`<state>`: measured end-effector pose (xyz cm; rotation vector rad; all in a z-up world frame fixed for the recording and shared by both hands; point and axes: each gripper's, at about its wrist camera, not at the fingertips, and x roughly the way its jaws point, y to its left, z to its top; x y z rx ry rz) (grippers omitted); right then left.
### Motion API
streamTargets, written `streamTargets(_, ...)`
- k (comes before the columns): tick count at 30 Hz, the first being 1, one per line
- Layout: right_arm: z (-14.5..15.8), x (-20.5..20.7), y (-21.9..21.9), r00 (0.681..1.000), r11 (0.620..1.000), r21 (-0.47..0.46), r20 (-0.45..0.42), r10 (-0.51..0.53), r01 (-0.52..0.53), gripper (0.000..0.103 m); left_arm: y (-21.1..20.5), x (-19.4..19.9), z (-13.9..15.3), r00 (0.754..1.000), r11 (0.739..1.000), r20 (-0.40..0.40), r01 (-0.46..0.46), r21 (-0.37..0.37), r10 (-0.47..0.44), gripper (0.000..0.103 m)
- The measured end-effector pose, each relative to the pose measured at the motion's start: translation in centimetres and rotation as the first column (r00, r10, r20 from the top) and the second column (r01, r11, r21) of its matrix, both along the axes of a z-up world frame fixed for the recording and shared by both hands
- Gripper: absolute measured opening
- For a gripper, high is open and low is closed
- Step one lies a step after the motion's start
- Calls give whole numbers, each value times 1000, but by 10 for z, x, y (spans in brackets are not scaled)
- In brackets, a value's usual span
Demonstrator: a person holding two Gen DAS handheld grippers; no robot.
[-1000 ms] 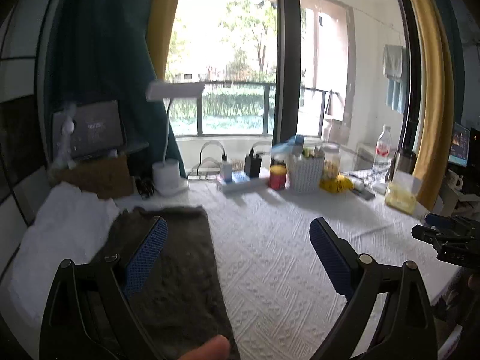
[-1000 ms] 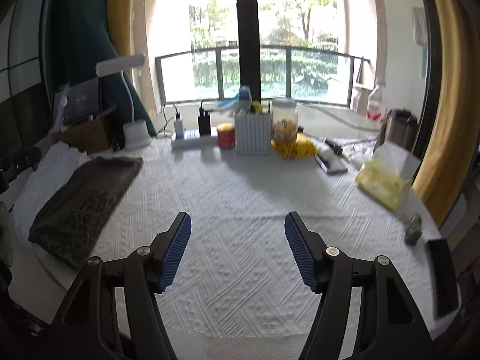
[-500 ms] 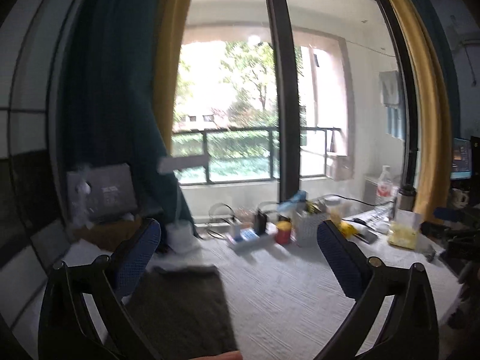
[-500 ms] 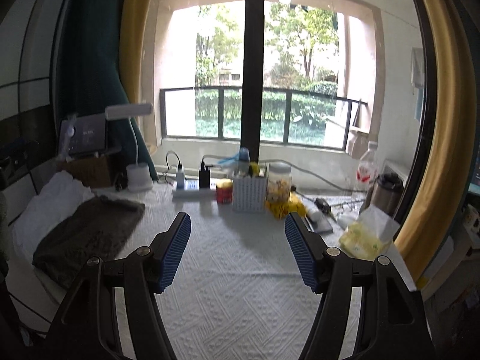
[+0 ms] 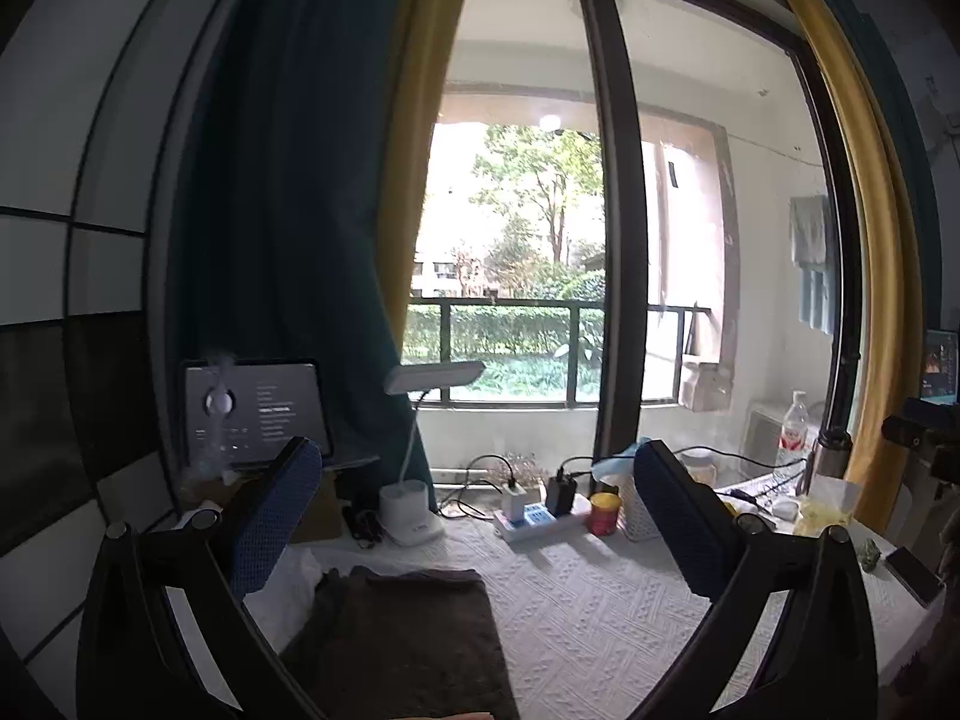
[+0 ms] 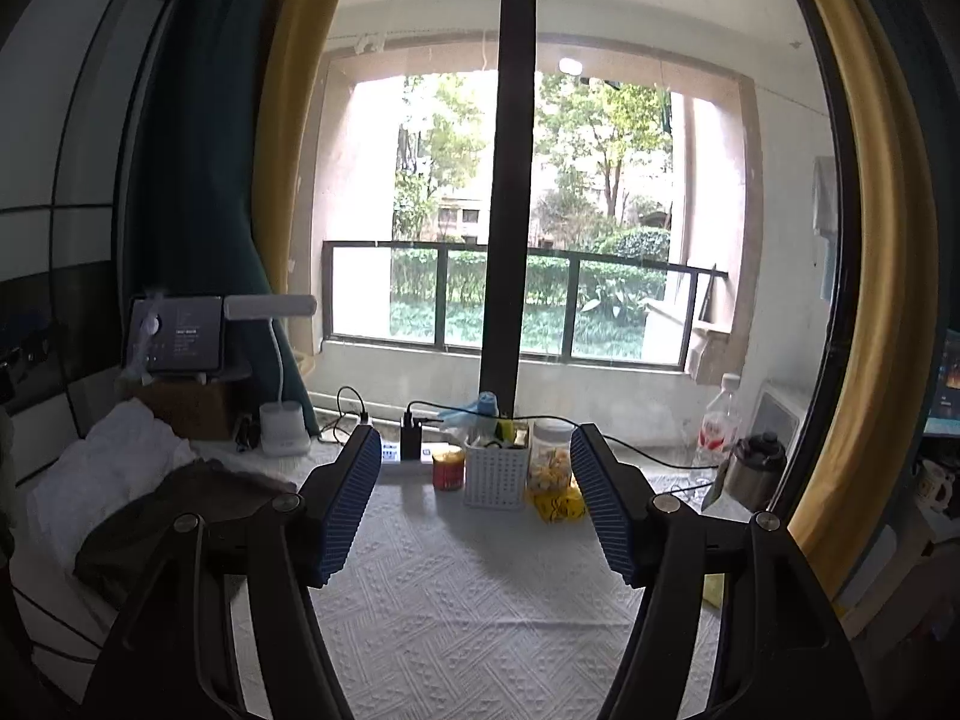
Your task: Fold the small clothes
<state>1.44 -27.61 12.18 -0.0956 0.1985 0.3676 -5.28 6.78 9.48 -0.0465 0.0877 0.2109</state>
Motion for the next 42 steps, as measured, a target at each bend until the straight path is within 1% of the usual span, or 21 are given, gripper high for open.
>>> streamTargets(3, 4, 0, 4, 1000, 1000, 4, 10, 4, -5, 69, 8, -4, 1, 1000, 1000, 5, -9, -12, 9, 103)
streamTargets(6, 5, -2, 11, 1000, 1000, 2, 14, 14, -14, 69, 14, -10, 1, 999, 999, 28, -32, -14, 32, 103)
streamTargets(10, 7, -6, 21, 999, 999, -1, 22, 33, -33, 69, 22, -17, 1, 998, 999, 44, -35, -30, 36, 103)
streamTargets(14, 8, -12, 29, 998, 999, 3, 32, 53, -53, 69, 27, -24, 1, 997, 999, 58, -41, -28, 43, 103)
streamTargets(21, 6, -13, 41, 997, 997, -3, 29, 71, -71, 69, 32, -26, -2, 998, 998, 48, -46, -38, 48, 103)
streamTargets(28, 1, -10, 37, 998, 998, -3, 11, 59, -59, 69, 28, -19, -7, 999, 998, 22, -38, -48, 39, 103)
streamTargets(33, 0, -8, 30, 999, 999, 4, 8, 44, -44, 69, 25, -19, -6, 999, 998, 25, -34, -48, 36, 103)
streamTargets(42, -3, -5, 25, 999, 999, 9, -3, 32, -32, 69, 19, -11, -7, 1000, 999, 7, -17, -51, 17, 103)
